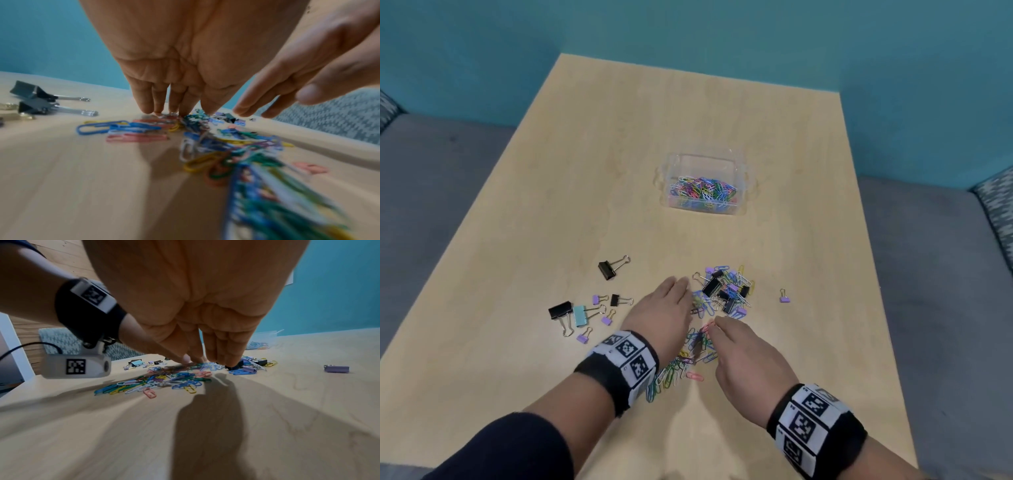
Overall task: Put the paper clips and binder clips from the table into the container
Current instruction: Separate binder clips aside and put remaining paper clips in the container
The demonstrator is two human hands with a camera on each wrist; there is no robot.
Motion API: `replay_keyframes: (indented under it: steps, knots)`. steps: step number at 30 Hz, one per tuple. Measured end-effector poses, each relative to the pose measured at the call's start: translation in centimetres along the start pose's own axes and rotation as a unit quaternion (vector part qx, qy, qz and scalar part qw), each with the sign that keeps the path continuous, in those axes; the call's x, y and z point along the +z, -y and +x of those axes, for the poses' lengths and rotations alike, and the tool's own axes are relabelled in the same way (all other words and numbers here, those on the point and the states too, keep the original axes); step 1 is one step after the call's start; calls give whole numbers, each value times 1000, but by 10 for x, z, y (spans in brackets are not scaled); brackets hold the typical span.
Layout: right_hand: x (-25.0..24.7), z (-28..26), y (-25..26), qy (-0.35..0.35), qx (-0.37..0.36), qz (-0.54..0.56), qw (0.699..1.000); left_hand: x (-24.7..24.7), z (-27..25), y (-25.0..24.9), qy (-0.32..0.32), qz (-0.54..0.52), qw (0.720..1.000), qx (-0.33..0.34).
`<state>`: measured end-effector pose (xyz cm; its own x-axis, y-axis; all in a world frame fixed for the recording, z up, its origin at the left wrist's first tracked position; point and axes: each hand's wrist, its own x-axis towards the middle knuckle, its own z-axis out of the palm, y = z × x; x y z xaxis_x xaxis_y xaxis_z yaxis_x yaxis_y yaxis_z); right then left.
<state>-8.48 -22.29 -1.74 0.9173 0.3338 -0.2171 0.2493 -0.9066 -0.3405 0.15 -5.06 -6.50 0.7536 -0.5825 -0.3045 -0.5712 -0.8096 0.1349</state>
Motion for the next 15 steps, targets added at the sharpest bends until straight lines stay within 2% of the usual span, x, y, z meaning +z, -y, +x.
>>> replay_keyframes:
  steps: [3, 8, 11, 13, 15]
  knots:
    - [1, 4, -2, -8, 2, 2, 1000, 1, -8, -10, -8, -22, 1000, 4]
    - [5, 10, -5, -3, -3, 13, 1000, 14, 2, -13, 40, 18, 998, 38]
    - [2, 10, -6, -2, 6, 11, 1000, 5, -14, -23, -21, -31, 998, 59]
    - [1, 9, -7, 8, 3, 17, 1000, -6, -14, -24, -63, -62, 996, 29]
    - [2, 7, -8, 20, -3, 12, 1000, -22, -1, -20, -68, -59, 996, -18]
